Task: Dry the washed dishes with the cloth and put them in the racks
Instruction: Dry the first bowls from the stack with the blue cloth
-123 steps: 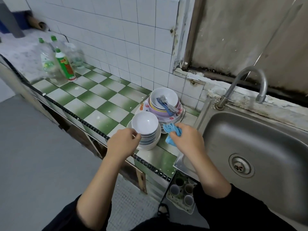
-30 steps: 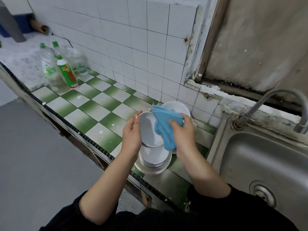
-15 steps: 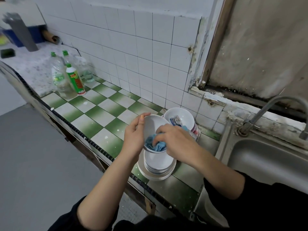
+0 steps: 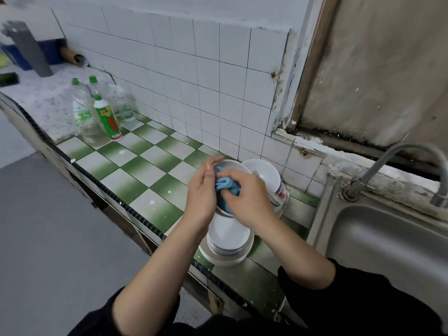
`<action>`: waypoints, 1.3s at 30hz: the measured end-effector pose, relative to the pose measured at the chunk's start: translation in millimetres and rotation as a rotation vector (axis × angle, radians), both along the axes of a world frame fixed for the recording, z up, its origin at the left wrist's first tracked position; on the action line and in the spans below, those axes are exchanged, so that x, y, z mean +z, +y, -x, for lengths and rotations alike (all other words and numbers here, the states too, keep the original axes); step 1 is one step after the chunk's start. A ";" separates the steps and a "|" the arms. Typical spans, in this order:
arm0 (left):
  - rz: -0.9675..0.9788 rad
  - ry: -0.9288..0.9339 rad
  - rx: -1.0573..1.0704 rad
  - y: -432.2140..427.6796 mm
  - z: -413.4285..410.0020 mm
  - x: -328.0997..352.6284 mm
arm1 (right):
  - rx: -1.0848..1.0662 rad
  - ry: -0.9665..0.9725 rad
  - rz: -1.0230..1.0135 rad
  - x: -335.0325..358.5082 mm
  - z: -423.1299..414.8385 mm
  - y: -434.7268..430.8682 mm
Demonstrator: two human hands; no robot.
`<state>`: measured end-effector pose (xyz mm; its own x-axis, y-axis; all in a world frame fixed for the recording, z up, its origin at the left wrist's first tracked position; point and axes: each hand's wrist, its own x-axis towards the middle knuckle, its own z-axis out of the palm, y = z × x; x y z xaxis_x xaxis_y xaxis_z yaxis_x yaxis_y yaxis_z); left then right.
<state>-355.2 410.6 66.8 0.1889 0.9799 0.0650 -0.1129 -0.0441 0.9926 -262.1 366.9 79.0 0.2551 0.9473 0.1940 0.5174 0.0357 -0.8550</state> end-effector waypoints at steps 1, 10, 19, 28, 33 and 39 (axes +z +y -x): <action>0.030 -0.001 0.011 2.6 2.4 2.0 | 0.084 -0.016 0.044 -2.6 0.6 -0.5; 0.144 -0.026 -0.027 7.9 11.7 11.2 | 0.244 -0.144 0.122 10.9 -6.6 -1.1; 0.214 0.001 -0.111 3.0 6.5 16.6 | 0.078 -0.146 0.018 11.5 -11.8 1.7; 0.346 0.214 -0.170 1.4 13.5 19.9 | 0.609 -0.737 0.123 40.5 -61.2 28.7; 0.373 0.227 -0.208 7.1 12.6 23.9 | 0.671 -0.821 -0.031 14.2 -43.7 19.3; 0.406 0.189 -0.194 8.5 15.7 27.2 | 0.707 -0.475 0.314 49.1 -67.7 16.1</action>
